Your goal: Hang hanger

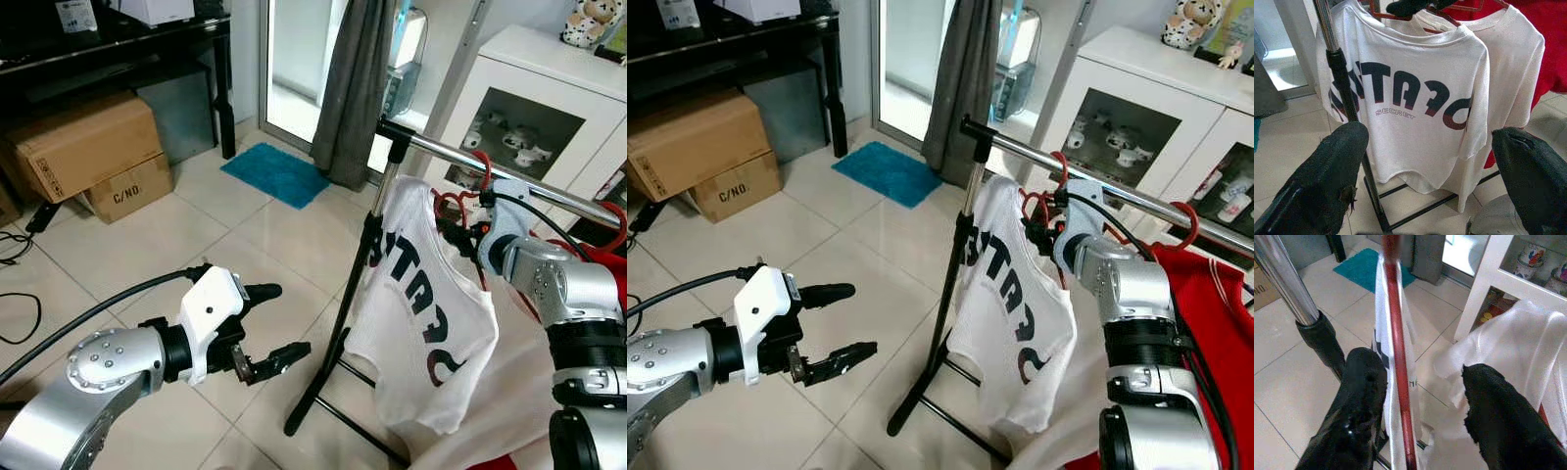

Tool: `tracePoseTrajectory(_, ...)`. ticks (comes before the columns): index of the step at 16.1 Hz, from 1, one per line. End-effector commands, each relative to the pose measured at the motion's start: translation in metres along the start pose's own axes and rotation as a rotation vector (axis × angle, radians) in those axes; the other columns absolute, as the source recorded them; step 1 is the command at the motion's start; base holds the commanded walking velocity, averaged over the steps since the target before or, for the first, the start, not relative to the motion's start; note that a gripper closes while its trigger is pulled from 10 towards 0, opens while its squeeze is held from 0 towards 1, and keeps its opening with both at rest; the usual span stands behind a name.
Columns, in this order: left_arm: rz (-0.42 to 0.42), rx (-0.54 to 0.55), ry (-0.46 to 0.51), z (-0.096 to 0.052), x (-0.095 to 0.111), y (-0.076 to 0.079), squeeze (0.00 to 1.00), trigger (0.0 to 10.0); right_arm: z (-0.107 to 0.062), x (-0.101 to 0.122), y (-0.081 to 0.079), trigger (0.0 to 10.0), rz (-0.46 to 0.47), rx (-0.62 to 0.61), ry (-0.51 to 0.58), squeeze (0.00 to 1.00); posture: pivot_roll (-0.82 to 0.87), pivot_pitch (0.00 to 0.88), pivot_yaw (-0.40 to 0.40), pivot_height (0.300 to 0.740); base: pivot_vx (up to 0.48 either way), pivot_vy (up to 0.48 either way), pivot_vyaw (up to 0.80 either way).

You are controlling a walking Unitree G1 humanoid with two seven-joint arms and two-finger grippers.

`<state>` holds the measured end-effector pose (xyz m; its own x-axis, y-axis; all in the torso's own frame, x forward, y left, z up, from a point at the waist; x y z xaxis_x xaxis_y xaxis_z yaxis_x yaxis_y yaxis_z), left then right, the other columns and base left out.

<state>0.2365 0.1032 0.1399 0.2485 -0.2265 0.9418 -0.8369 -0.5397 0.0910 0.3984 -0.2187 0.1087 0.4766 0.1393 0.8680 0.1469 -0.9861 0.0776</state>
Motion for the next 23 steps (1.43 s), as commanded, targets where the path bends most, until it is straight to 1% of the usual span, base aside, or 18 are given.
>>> tracePoseTrajectory(1, 0.017, -0.011, -0.005, 0.002, 0.002, 0.003, 0.00, 10.0, -0.002, 0.009, 0.009, 0.0, -0.011, -0.029, 0.024, 0.00, -0.02, 0.000, -0.110, 0.740, 0.000, 0.000, 0.00)
tracePoseTrajectory(10, 0.015, -0.019, 0.004, 0.004, 0.003, 0.003, 0.00, 10.0, -0.004, 0.014, 0.009, 0.0, -0.022, -0.032, 0.052, 0.00, -0.04, 0.000, -0.113, 0.740, 0.000, 0.000, 0.00)
tracePoseTrajectory(12, 0.016, -0.021, 0.005, 0.005, 0.003, 0.004, 0.00, 10.0, -0.004, 0.014, 0.008, 0.0, -0.039, -0.028, 0.051, 0.00, -0.04, 0.000, -0.111, 0.740, 0.000, 0.000, 0.00)
tracePoseTrajectory(14, 0.016, -0.022, 0.006, 0.005, 0.003, 0.004, 0.00, 10.0, -0.004, 0.013, 0.008, 0.0, -0.036, -0.025, 0.048, 0.00, -0.04, 0.000, -0.113, 0.740, 0.000, 0.000, 0.00)
tracePoseTrajectory(16, 0.016, -0.023, 0.008, 0.005, 0.003, 0.005, 0.00, 10.0, -0.005, 0.011, 0.006, 0.0, -0.012, -0.014, 0.050, 0.00, -0.04, 0.000, -0.112, 0.740, 0.000, 0.000, 0.00)
tracePoseTrajectory(19, 0.015, -0.025, 0.010, 0.006, 0.003, 0.005, 0.00, 10.0, -0.007, 0.012, -0.001, 0.0, 0.000, 0.012, 0.061, 0.00, -0.04, 0.000, -0.108, 0.740, 0.000, 0.000, 0.00)
tracePoseTrajectory(21, 0.013, -0.023, 0.027, 0.007, 0.006, 0.005, 0.00, 10.0, -0.011, 0.015, -0.004, 0.0, 0.021, 0.022, 0.088, 0.00, -0.04, 0.000, -0.104, 0.740, 0.000, 0.000, 0.00)
tracePoseTrajectory(22, 0.017, -0.006, 0.052, 0.008, 0.010, 0.004, 0.00, 10.0, -0.012, 0.016, -0.005, 0.0, 0.024, 0.021, 0.103, 0.00, -0.04, 0.000, -0.102, 0.740, 0.000, 0.000, 0.00)
tracePoseTrajectory(23, 0.019, 0.040, 0.091, 0.010, 0.016, -0.002, 0.00, 10.0, -0.015, 0.018, -0.004, 0.0, 0.020, 0.012, 0.127, 0.00, -0.04, 0.000, -0.102, 0.740, 0.000, 0.000, 0.00)
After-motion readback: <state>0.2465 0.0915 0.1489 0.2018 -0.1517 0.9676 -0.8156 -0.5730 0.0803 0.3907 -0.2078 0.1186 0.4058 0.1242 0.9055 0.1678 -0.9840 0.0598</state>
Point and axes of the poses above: a point about 5 cm out from each wrist's last joint towards the gripper, its own z axis pointing out of the wrist towards the gripper, its own x axis along the axis of the wrist's last joint, y = z × x, the point moved 6 cm from there along z, pointing out of the wrist towards the gripper, and after that the axes turned 10 degrees about -z, right-handed, at the moved point
